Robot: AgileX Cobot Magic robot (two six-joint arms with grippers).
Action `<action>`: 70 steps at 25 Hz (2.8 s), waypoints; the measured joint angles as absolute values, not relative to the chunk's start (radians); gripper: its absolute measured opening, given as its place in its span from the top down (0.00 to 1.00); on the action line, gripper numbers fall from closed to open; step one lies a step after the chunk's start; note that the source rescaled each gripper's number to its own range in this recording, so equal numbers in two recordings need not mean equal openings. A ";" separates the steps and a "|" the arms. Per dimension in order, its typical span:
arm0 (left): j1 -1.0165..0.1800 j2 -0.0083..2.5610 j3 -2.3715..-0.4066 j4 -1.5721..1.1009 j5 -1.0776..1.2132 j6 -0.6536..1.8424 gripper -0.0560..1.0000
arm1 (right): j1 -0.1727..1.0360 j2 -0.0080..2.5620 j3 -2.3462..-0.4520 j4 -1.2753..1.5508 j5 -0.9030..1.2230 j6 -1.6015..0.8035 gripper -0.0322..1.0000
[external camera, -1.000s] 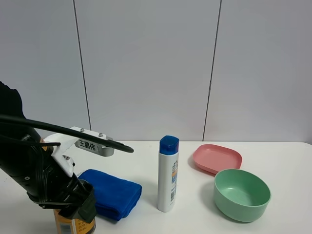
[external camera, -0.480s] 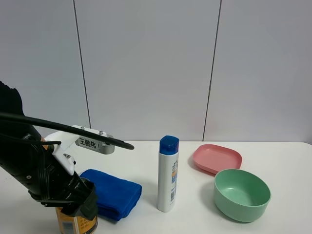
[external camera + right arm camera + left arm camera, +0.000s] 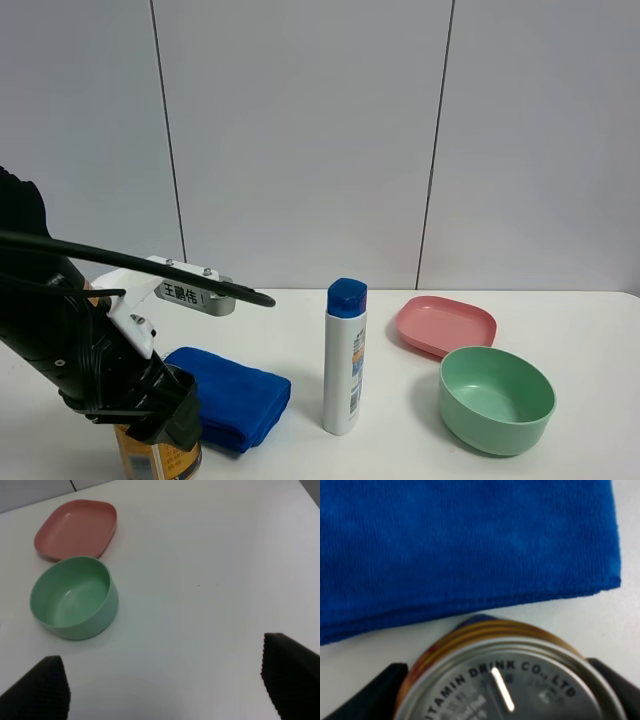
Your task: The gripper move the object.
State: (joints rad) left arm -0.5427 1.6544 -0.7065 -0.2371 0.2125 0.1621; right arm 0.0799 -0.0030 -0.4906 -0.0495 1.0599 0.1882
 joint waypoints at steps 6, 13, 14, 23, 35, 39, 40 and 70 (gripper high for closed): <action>-0.543 1.636 -0.706 -0.237 0.227 0.162 0.66 | 0.080 -0.003 -0.491 -0.050 1.060 0.188 0.00; -0.543 1.493 -0.712 -0.225 0.315 0.160 0.44 | 0.080 -0.003 -0.491 -0.050 1.060 0.188 0.00; -0.543 1.464 -0.722 -0.212 0.345 0.149 0.44 | 0.080 -0.003 -0.491 -0.050 1.060 0.188 0.00; -0.515 1.099 -0.907 0.045 0.651 -0.049 0.44 | 0.080 -0.003 -0.491 -0.050 1.060 0.188 0.00; -0.103 0.556 -0.971 0.149 1.090 -0.030 0.44 | 0.080 -0.003 -0.491 -0.050 1.060 0.188 0.00; 0.014 0.397 -0.955 0.144 1.126 -0.029 0.44 | 0.080 -0.003 -0.491 -0.050 1.060 0.188 0.00; 0.038 0.355 -0.938 0.136 1.129 -0.029 0.44 | 0.080 -0.003 -0.491 -0.050 1.060 0.188 0.00; 0.087 -0.004 -0.505 0.076 1.053 0.009 0.00 | 0.080 -0.003 -0.491 -0.050 1.060 0.188 0.00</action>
